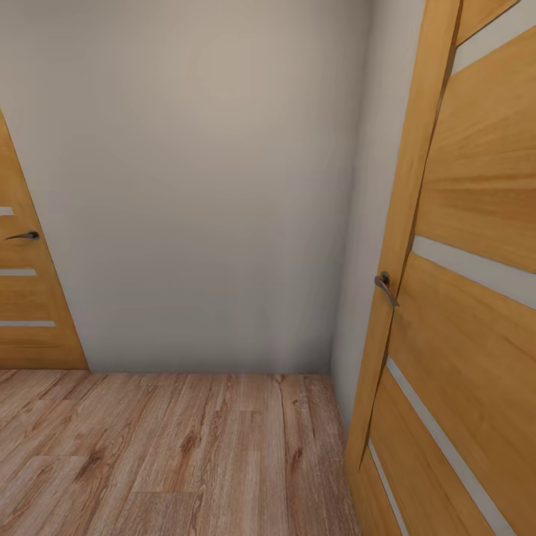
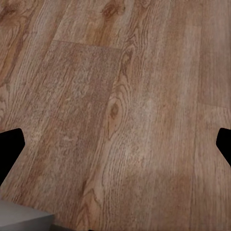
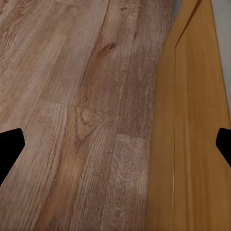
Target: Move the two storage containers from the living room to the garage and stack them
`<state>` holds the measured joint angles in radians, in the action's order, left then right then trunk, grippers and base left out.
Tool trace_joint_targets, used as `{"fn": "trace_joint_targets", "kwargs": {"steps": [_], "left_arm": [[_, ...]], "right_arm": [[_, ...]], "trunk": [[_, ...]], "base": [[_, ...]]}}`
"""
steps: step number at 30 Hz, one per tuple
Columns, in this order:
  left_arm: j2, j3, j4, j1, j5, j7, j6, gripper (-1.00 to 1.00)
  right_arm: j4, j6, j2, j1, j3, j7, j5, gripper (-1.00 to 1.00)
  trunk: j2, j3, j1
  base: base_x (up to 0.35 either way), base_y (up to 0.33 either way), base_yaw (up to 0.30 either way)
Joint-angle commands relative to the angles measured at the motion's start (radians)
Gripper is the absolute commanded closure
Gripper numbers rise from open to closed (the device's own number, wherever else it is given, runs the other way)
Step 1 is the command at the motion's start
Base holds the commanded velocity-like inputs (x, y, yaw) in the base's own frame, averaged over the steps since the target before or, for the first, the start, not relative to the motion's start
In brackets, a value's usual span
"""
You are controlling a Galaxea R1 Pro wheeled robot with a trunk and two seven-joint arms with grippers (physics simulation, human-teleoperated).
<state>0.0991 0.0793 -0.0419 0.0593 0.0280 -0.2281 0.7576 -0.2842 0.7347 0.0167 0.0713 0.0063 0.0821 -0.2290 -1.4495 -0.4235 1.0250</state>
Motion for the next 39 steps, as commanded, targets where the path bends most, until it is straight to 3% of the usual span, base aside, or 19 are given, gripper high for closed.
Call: {"fn": "trace_joint_targets", "kwargs": {"steps": [1, 12, 39], "left_arm": [[0.000, 0.008, 0.000, 0.000, 0.003, 0.001, 0.003, -1.00], [-0.001, 0.007, 0.000, 0.000, 0.003, 0.002, 0.003, -1.00], [-0.001, 0.007, 0.000, 0.000, 0.003, 0.001, 0.003, -1.00]], "right_arm": [[-0.002, 0.000, 0.000, 0.000, 0.000, 0.009, -0.010, -1.00], [-0.002, 0.000, 0.000, 0.000, 0.000, 0.008, -0.010, -1.00], [-0.002, 0.002, 0.000, 0.000, 0.001, 0.008, -0.012, -1.00]], "trunk": [[-0.001, -0.001, 0.000], [-0.001, -0.001, 0.000], [-0.001, -0.001, 0.000]], "base": [[0.000, 0.000, 0.000], [0.153, 0.000, 0.000], [0.004, 0.004, 0.000]]}}
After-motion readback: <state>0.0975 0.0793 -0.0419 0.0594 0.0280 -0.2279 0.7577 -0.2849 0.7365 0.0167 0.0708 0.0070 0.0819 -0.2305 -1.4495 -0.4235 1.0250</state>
